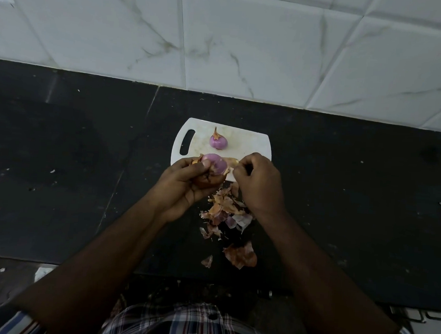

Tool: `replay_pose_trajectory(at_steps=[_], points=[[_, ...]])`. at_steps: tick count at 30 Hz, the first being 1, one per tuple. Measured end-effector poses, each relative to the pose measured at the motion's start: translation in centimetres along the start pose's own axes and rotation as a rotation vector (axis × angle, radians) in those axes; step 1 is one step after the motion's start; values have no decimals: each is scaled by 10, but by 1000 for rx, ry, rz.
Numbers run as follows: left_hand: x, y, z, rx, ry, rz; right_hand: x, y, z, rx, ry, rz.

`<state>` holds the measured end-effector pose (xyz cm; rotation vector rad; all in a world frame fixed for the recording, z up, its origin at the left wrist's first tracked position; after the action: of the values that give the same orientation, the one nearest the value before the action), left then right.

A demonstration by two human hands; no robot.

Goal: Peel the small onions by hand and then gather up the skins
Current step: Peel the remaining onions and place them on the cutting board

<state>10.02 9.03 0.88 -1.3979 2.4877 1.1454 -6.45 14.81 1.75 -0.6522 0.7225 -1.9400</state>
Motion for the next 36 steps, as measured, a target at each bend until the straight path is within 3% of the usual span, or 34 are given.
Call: replay_pose_trajectory(at_steps=[4,14,19,22,25,29,33,36], points=[[-6,-2,-2,-125,-54,116,4,-5,-16,-17,89,100],[-9,-3,6,-264,-153,219,-1,7,-34,-310,100,324],[-3,-9,-4,-160,-143,72,-2,-5,-32,-200,107,367],[-2,-11,-3,-70,-143,-18,0,-19,-15,-11,92,237],[-2,-8,-4,-13,-124,-43,-1,-26,9,181,-69,170],[0,-2,-6,64,-108,-66,0,-12,18,84,-296,230],[-1,0,-8,87,-93,-109,3,-6,12,79,-368,159],[-1,0,-9,132,-68,-135,3,-4,10,96,-347,201]])
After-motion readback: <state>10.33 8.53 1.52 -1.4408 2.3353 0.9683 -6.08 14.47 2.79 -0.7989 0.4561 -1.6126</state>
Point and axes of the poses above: each hand's wrist, its own x-axis towards the middle knuckle, its own y-axis out of the palm, z = x × y, the point moved 1 cm from there along x, towards the middle knuckle, and after that the axes turned 2 degrees about z, right-handed, at the moved point
